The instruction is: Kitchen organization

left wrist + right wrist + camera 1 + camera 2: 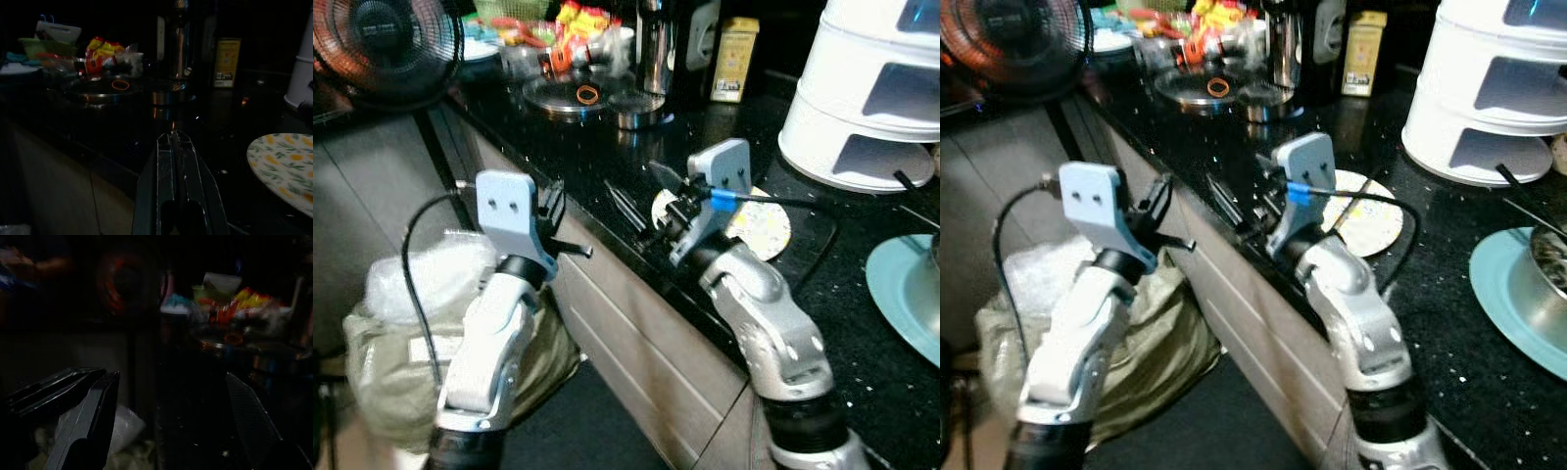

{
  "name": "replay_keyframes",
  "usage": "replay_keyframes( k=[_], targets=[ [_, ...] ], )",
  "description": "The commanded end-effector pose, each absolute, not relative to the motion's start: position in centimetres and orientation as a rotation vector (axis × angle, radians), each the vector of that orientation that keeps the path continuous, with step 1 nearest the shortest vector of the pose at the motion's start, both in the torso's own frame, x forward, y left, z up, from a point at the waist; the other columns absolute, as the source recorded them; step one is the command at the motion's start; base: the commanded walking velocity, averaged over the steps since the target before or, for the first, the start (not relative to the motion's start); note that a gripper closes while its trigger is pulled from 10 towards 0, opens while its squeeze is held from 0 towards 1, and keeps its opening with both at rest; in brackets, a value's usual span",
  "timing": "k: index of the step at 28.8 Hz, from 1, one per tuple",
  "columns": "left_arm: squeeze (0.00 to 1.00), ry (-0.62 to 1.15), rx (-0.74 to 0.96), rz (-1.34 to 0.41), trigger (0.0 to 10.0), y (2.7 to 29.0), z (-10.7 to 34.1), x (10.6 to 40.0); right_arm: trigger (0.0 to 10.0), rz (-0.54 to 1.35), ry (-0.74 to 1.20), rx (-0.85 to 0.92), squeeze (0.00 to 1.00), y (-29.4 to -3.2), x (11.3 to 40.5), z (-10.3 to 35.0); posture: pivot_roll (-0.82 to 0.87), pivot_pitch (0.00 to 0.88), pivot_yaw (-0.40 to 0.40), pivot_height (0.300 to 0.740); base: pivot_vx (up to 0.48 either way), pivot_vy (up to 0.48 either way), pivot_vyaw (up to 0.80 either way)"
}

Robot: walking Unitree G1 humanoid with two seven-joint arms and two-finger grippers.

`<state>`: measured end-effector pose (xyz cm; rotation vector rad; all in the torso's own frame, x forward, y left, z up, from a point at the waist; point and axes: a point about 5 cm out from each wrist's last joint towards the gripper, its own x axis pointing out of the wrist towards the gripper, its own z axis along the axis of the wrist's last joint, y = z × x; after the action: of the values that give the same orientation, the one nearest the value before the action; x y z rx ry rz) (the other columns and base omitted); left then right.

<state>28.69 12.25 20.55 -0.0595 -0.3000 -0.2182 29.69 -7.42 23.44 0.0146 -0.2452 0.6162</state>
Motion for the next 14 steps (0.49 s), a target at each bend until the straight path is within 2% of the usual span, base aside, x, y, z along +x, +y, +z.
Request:
replay_keyframes(
  k=[1, 3, 7, 10, 14],
  targets=[
    [0.0, -0.279, -0.059, -0.202, 10.0, 12.7, 20.1, 28.7, 10.0, 0.605, -0.204, -0.022, 0.0, -7.4, 29.9, 23.4, 0.02, 0.0, -0.005, 0.74, 0.0, 0.0, 0.0],
    [0.0, -0.278, -0.059, -0.202, 10.0, 12.7, 20.1, 28.7, 10.0, 0.594, -0.193, -0.041, 0.0, -7.6, 30.1, 23.5, 0.02, 0.0, -0.005, 0.74, 0.0, 0.0, 0.0],
    [0.0, -0.278, -0.058, -0.204, 10.0, 12.8, 20.1, 28.8, 10.0, 0.477, -0.084, -0.201, 0.0, -8.1, 30.9, 23.7, 0.02, 0.0, -0.005, 0.74, 0.0, 0.0, 0.0],
    [0.0, -0.278, -0.059, -0.202, 10.0, 12.8, 20.1, 28.8, 10.0, 0.442, -0.06, -0.203, 0.0, -8.0, 31.2, 23.9, 0.02, 0.0, -0.005, 0.74, 0.0, 0.0, 0.0],
    [0.0, -0.282, -0.059, -0.199, 10.0, 12.8, 20.2, 28.8, 10.0, 0.304, 0.022, -0.211, 0.0, -8.7, 32.0, 23.7, 0.02, 0.002, -0.007, 0.74, 0.0, 0.0, 0.0]
  ],
)
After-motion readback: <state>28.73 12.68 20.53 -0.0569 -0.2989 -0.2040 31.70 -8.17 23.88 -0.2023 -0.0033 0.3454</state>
